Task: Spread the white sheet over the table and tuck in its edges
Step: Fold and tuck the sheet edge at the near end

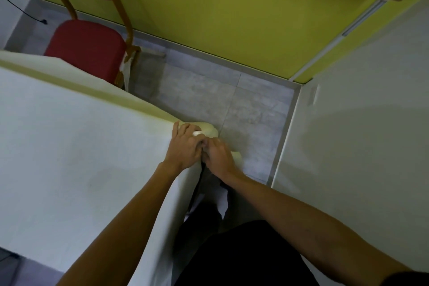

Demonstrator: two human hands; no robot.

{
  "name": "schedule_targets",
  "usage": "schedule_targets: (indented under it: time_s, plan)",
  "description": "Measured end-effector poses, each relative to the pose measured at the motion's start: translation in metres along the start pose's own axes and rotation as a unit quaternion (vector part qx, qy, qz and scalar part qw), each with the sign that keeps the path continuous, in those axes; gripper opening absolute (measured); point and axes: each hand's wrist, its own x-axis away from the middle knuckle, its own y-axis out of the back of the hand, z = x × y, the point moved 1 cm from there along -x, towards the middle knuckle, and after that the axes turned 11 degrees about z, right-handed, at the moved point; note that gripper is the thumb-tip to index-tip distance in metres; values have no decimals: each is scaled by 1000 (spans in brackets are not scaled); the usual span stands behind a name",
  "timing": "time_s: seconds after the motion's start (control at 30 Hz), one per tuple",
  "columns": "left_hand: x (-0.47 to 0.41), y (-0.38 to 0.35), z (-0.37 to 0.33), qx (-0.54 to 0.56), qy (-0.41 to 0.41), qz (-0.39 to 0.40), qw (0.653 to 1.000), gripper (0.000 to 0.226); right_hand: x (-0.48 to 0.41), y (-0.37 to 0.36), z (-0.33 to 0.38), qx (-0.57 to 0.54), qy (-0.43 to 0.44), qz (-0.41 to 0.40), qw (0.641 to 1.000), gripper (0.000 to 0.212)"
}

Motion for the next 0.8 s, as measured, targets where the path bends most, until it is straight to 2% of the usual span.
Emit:
schedule_targets:
  time_s: [0.03,0.13,0.23,0.33,0.47,0.6,0.67,0.8]
  plan:
    - [0,-1,1,4,-4,-9,1000,15,-4,0,3,-15,1,-2,1000,19]
    - [-1,-3,3,10,-5,-24,1000,15,-10,-2,5,-43,-40,-18,998,26]
    - [-3,-3,-3,11,25,-27,999,26,-11,-7,1,-24,-52,-11,998,30]
    - [-5,-2,-7,1,43,-26,999,39,-12,-13,2,-75,-42,-30,996,26]
    - [-4,-10,-4,-23,24,-49,998,21,-18,-30,0,-72,-75,-66,992,20]
    - [-7,-16,-4,-54,-5,-74,996,13,-23,-52,-6,-96,-60,-105,988,13]
    - [-7,-19,-4,-34,-27,-80,996,18,-23,-67,-15,-131,-64,-120,982,16]
    - [-8,-23,2,0,-40,-98,994,42,-27,-98,-34,-131,-126,-83,980,23]
